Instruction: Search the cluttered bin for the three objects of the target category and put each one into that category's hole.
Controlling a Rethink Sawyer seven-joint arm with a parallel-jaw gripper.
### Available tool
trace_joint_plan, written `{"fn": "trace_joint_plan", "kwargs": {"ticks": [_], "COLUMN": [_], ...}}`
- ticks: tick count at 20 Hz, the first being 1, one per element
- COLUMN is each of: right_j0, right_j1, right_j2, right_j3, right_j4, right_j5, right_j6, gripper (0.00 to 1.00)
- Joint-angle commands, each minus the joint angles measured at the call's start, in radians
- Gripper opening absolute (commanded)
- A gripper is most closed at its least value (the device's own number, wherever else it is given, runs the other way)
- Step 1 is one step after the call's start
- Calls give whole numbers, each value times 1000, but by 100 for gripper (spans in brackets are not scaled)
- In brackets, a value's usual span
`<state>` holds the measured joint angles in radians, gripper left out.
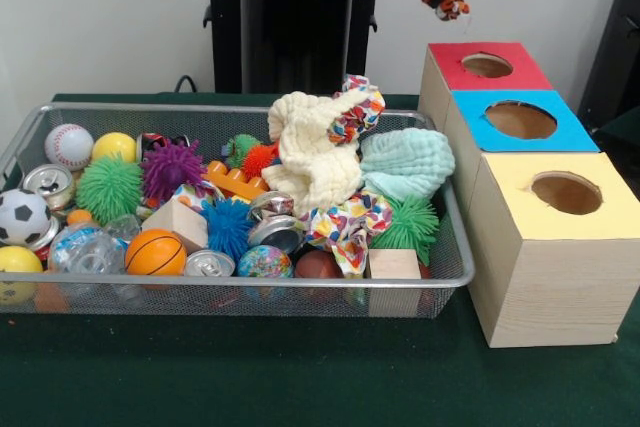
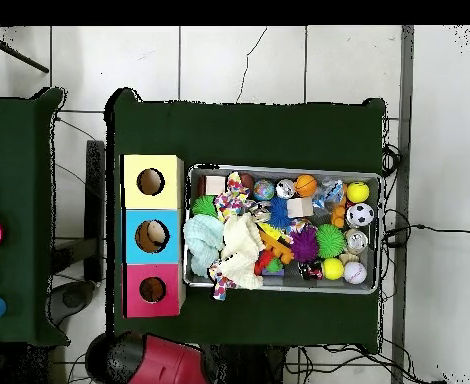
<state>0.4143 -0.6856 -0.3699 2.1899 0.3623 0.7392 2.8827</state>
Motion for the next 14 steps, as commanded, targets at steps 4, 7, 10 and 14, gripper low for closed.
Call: {"fn": "trace_joint_plan", "kwargs": {"ticks": [4,7,10,14], "right_j0": [-169,-223,-245,-273], "right_j1": [-62,-83,-87,-91], "right_j2": [53,112,143,196], "right_j3": [-122,-119,-128,-132], "right_j4": [-81,-39,-29,-3], "right_j5": [6,-10,-23,-27], "right_j6": [-46,-53,-44,-20], "gripper": [0,0,0,0]}}
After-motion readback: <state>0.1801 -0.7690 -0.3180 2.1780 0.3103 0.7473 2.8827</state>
